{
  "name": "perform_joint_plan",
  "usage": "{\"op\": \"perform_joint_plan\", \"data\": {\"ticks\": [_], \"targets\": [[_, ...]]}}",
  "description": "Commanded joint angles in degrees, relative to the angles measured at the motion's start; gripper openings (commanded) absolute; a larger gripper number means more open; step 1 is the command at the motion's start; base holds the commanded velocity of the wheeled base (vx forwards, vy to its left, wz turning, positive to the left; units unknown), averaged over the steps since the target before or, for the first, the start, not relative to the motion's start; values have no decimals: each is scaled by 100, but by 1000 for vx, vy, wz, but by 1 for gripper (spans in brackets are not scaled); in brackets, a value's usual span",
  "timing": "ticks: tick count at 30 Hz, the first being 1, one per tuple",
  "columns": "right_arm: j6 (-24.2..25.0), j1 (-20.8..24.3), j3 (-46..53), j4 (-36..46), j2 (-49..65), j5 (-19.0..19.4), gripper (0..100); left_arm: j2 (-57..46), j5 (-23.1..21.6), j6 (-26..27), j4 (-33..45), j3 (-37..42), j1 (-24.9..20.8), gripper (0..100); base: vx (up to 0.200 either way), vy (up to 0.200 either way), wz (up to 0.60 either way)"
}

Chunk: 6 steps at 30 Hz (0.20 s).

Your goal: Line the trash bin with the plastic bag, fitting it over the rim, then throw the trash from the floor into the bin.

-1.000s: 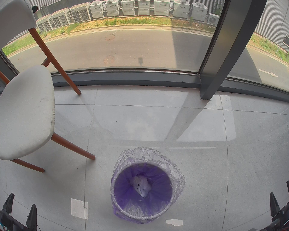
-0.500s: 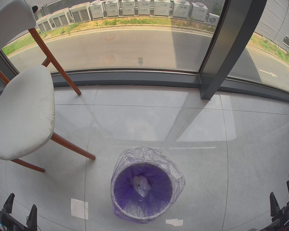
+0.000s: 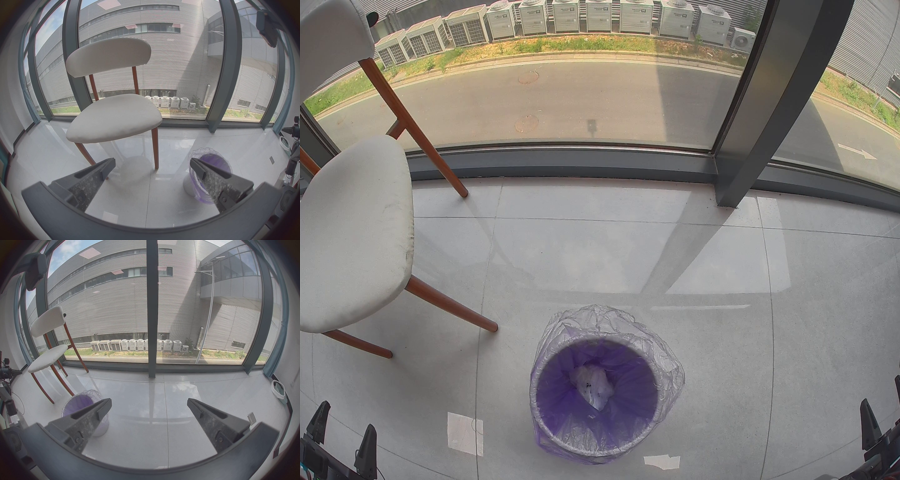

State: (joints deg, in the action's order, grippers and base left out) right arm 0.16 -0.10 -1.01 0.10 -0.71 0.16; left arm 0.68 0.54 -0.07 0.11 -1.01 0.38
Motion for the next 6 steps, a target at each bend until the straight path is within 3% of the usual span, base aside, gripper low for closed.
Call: {"op": "perform_joint_plan", "data": {"ticks": [1,6], "targets": [[2,1,92,-1,71,2,100,20,34,-10,-2,101,6,100,0,0,0],[2,1,92,-1,71,2,100,20,34,-19,-20,101,-3,100,0,0,0]]}}
